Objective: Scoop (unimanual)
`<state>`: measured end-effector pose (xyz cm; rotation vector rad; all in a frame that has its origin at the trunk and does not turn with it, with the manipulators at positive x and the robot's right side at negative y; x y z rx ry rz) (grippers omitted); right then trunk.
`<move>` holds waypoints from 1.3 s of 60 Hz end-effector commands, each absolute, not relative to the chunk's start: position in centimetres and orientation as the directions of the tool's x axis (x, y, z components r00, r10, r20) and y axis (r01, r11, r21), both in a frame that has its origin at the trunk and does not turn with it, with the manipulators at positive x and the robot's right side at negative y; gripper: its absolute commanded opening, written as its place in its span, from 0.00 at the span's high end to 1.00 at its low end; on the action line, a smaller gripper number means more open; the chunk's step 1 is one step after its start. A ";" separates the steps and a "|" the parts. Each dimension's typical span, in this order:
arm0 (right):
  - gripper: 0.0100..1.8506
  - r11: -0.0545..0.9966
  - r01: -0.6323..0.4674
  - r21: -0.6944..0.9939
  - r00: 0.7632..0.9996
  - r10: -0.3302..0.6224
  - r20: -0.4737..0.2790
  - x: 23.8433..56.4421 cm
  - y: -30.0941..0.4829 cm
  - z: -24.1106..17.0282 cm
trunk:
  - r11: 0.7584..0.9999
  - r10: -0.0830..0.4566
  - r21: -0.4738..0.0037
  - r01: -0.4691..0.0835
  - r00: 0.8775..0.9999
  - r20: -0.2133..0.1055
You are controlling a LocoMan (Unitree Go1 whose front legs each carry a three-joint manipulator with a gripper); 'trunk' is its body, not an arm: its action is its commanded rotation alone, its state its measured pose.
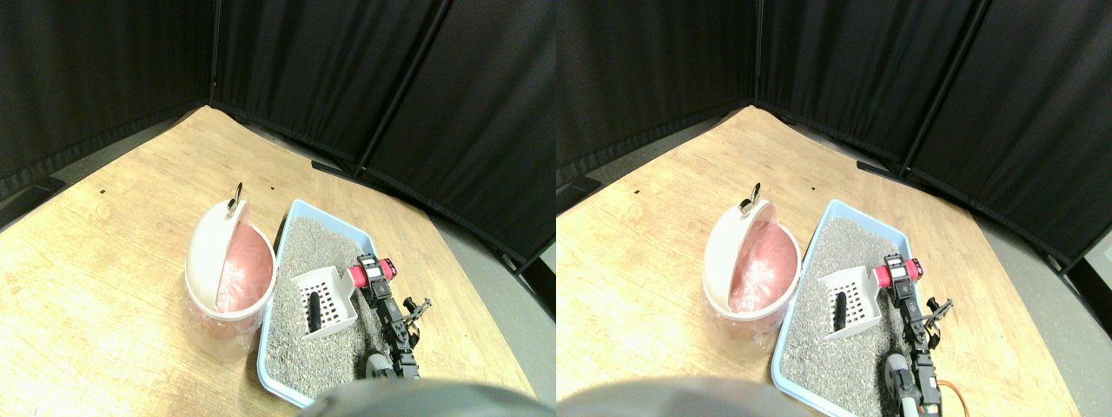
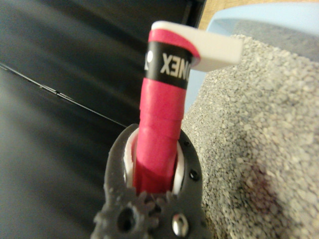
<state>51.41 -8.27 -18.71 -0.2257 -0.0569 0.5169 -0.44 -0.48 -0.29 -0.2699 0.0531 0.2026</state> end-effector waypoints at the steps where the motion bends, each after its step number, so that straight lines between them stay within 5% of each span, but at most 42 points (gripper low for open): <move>1: 0.97 0.737 -0.614 -0.282 0.782 0.617 -0.089 50.7 -7.2 -19.9 | 0.935 0.215 -0.267 -0.234 0.972 -0.099; 10: 0.97 0.764 -0.581 -0.281 0.806 0.587 -0.070 51.4 -8.5 -19.2 | 0.940 0.206 -0.260 -0.221 0.975 -0.084; 12: 0.97 0.804 -0.542 -0.244 0.837 0.543 -0.071 51.5 -8.8 -18.7 | 0.942 0.201 -0.256 -0.215 0.976 -0.083; 15: 0.97 0.805 -0.539 -0.249 0.839 0.539 -0.073 51.7 -9.2 -18.5 | 0.944 0.197 -0.253 -0.210 0.977 -0.079; 24: 0.97 0.874 -0.473 -0.116 0.876 0.480 0.044 52.5 -10.7 -17.0 | 0.950 0.185 -0.243 -0.196 0.980 -0.067; 29: 0.97 0.875 -0.468 -0.119 0.877 0.477 0.053 52.9 -11.4 -16.6 | 0.952 0.179 -0.239 -0.189 0.982 -0.062; 38: 0.97 0.926 -0.376 -0.004 0.923 0.375 0.086 53.3 -13.1 -16.2 | 0.957 0.171 -0.229 -0.178 0.984 -0.049; 78: 0.97 0.892 -0.183 0.414 0.961 0.074 0.265 53.7 -15.5 -12.5 | 0.967 0.149 -0.209 -0.147 0.989 -0.005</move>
